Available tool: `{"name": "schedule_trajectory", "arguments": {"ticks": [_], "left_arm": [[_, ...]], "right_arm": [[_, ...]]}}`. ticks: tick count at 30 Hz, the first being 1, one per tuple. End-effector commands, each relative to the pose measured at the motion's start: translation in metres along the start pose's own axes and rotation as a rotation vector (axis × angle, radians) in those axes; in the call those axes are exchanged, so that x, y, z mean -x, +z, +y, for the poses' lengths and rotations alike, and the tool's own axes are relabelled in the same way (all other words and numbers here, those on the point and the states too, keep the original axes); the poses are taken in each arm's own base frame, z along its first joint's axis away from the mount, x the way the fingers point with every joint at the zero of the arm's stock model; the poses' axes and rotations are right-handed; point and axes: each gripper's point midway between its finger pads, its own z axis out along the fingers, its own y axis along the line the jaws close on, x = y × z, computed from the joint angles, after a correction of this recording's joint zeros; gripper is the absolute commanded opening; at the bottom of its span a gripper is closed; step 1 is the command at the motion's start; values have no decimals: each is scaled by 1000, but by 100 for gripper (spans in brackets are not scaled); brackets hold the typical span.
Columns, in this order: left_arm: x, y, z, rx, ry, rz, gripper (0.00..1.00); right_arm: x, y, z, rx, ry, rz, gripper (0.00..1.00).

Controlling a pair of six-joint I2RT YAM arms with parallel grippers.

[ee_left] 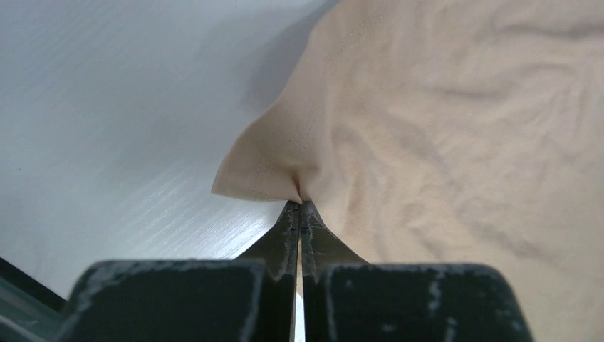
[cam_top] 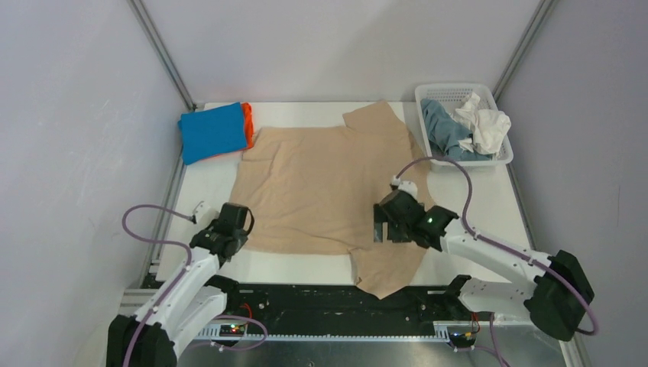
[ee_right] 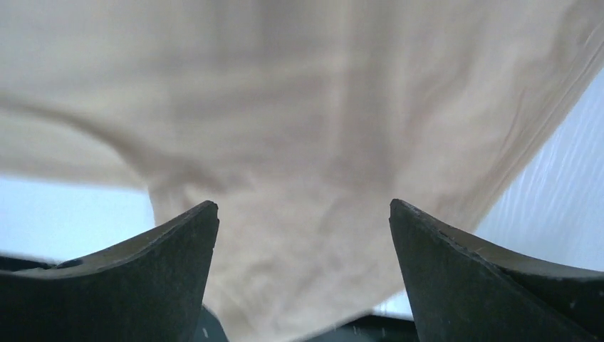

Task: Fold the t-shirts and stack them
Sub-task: Grab the side of the flattened tshirt closest away from the robot with both arms

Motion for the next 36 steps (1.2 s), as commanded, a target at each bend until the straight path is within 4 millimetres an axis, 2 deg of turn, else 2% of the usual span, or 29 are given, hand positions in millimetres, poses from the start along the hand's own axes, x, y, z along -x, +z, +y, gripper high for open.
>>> {"name": "schedule_trajectory", "arguments": {"ticks": [1,3,5,7,10,14,17,19,20,21,22,24,26,30,32,33,36], "left_arm": [[7,-2,1,-36,-14,-43,0],[8,-4,1,-54,-20,-50,0],[11,-7,-1,-78,-27,-63,0],[12,-8,-3,-90,-27,-70,0],[14,-10,-5,-101,-27,-70,0],[13,-10,-6,-97,-22,-65,0],[12,-9,-5,-92,-26,-62,0],[12,-8,-4,-87,-27,-65,0],[12,-8,-3,-86,-26,-64,0],[11,-8,-3,-88,-27,-63,0],[12,-8,-4,-92,-32,-63,0],[11,-10,-5,-107,-45,-57,0],[9,-12,-8,-129,-66,-48,0],[1,-18,-8,-160,-96,-5,0],[-3,-20,1,-141,-106,10,0],[-8,-21,11,-105,-105,26,0],[-8,-28,28,-73,-137,16,0]], "right_arm": [[-75,-34,-28,-154,-89,184,91],[-107,-48,-19,-116,-169,248,86],[-142,-66,3,1,-299,307,82],[-164,-77,23,105,-367,334,80],[-178,-71,47,189,-389,339,78],[-184,-52,57,184,-458,329,77],[-182,-34,55,131,-461,325,72],[-176,-26,48,86,-463,298,61],[-175,-25,46,75,-473,295,48],[-172,-26,45,73,-475,284,39],[-172,-28,40,59,-476,283,23],[-169,-35,34,48,-471,274,8],[-165,-44,28,47,-461,268,0],[-169,-73,23,134,-452,341,0],[-177,-90,21,187,-455,405,0],[-183,-99,18,204,-452,445,0],[-195,-113,12,226,-471,510,0]]}}
